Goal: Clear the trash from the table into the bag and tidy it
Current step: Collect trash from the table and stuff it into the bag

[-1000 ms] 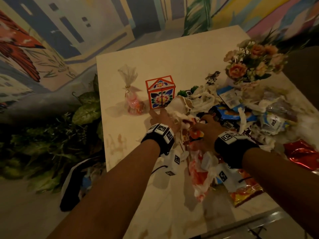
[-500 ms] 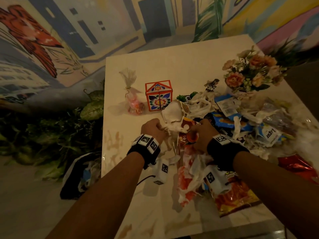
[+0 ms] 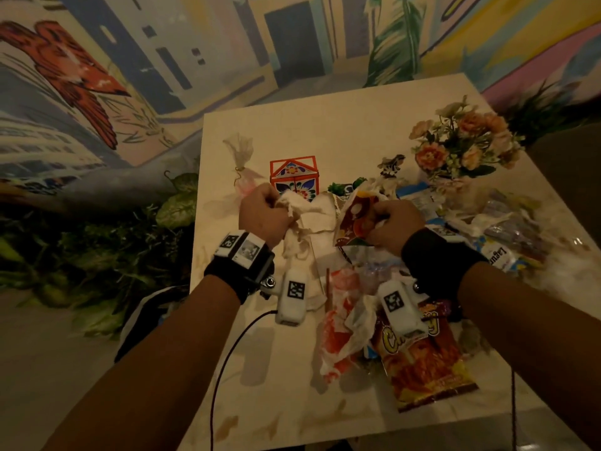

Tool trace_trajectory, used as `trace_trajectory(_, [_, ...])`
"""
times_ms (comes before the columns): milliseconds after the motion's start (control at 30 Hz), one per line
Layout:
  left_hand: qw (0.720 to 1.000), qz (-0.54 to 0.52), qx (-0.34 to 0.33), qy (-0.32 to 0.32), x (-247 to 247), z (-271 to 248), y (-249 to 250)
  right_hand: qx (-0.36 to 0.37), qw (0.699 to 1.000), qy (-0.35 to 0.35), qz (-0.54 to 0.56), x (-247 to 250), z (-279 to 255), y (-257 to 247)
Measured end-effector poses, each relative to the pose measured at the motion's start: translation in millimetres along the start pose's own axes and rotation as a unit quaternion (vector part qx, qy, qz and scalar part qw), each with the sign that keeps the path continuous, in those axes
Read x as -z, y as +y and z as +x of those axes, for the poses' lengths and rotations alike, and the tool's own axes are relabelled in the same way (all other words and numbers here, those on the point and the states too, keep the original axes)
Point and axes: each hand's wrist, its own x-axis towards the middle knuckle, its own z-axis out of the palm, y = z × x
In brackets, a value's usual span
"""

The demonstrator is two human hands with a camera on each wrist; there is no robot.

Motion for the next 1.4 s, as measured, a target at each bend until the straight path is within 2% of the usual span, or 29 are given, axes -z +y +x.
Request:
trace_trajectory(167, [0.998, -0.042, -0.040, -0.026, 7, -10, 18, 0.043, 0.999, 0.029, 0.016, 23, 1, -18])
trace_trajectory(300, [0.996, -0.073, -0.051, 0.005, 32, -9, 27, 0.069, 0.996, 0.047, -0.021, 37, 3, -33])
trace_trajectory(467, [0.997, -0.056, -0.006, 0.058, 100, -2, 18, 0.099, 0.994, 0.030, -0.017, 32, -3, -71])
trace_trajectory(633, [0.985, -0.044, 0.087, 0.143, 177, 6, -35, 0.159, 0.986, -0.013, -0.040, -5, -11, -114])
trace_trajectory(800, [0.977, 0.032, 0.138, 0.158, 237, 7, -91, 0.190, 0.978, -0.065, -0.053, -66, -13, -154])
trace_trajectory(900, [0.971, 0.140, 0.135, 0.142, 263, 9, -124, 0.197, 0.973, -0.093, -0.072, -113, -13, -178])
trace_trajectory(1033, [0.974, 0.110, 0.162, 0.112, 285, 23, -181, 0.182, 0.973, -0.123, -0.077, -190, -7, -205])
trace_trajectory(1167, [0.972, 0.145, 0.177, 0.053, 291, 45, -252, 0.123, 0.973, -0.165, -0.102, -282, 7, -226])
trace_trajectory(1267, [0.966, 0.146, 0.214, 0.003, 287, 59, -311, 0.063, 0.970, -0.205, -0.116, -351, 19, -229])
trace_trajectory(1400, [0.953, 0.142, 0.261, -0.063, 279, 74, -385, -0.002, 0.971, -0.196, -0.137, -425, 29, -206])
